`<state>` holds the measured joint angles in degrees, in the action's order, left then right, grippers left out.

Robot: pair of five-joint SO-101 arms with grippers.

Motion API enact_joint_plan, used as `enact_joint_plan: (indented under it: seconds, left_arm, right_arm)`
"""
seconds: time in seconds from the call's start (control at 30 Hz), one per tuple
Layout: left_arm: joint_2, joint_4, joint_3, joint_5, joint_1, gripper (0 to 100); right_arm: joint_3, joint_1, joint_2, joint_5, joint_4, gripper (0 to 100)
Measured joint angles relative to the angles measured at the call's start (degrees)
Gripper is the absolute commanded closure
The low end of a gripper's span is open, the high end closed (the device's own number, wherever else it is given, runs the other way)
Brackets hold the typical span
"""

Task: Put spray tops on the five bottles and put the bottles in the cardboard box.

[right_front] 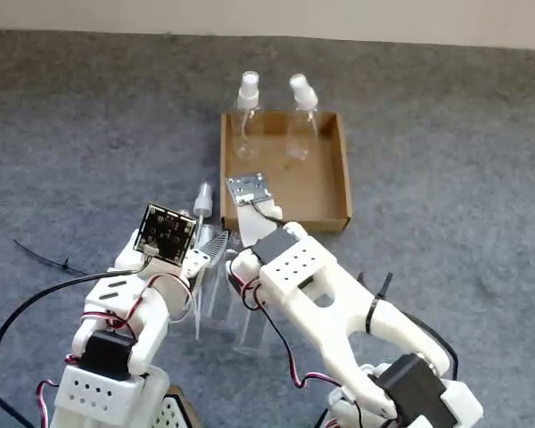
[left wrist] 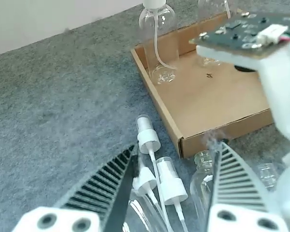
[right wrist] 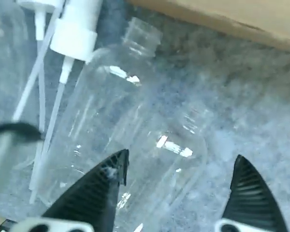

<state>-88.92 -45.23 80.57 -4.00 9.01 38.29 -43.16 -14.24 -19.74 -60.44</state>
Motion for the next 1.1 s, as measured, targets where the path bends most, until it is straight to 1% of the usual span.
enact_joint_plan:
  seconds: [0.17,0.23,0.33,0.47,0.5,0.57,0.63,0.73,0.83,0.9,0.97,1.03,1.1]
  left_arm:
    - [0.00,0.00,0.00,0.00,0.00,77]
    - [0.00,0.00,0.00,0.00,0.00,77]
    - [0.00,0.00,0.00,0.00,0.00,77]
    - [0.00,0.00,0.00,0.00,0.00,77]
    - [0.00,0.00,0.00,0.00,0.00,77]
    - [0.00,0.00,0.00,0.00,0.00,77]
    - [0.00,0.00,0.00,0.00,0.00,77]
    - [0.00,0.00,0.00,0.00,0.00,77]
    - [0.00,0.00,0.00,0.00,0.00,77]
    - [0.00,0.00,0.00,0.00,0.00,77]
    - [0.00,0.00,0.00,0.00,0.00,77]
    - [0.00,0.00,0.00,0.00,0.00,77]
    - [0.00,0.00,0.00,0.00,0.00,77]
  right_arm:
    - [6.33,0.35,0.00,0.00,2.64,74.3]
    - [9.23,0.35,0.00,0.00,3.60,78.5]
    - [12.04,1.23,-0.09,0.00,3.87,87.6]
    - [12.75,6.51,-0.09,0.35,3.96,96.5]
    - [12.92,8.35,-0.09,2.02,3.96,98.3]
    - [13.19,13.01,-0.09,8.26,3.96,99.6]
    - [13.27,19.52,-0.09,17.76,3.96,99.5]
    - [13.27,32.00,-0.09,32.79,3.96,99.5]
    - [12.57,45.71,-0.09,42.90,4.75,99.5]
    - [9.32,54.07,0.00,46.95,5.19,99.5]
    - [4.48,60.57,0.18,48.79,5.45,99.5]
    - [-1.05,64.70,1.93,49.32,5.45,99.5]
    - [-6.86,66.46,5.71,49.49,5.45,99.5]
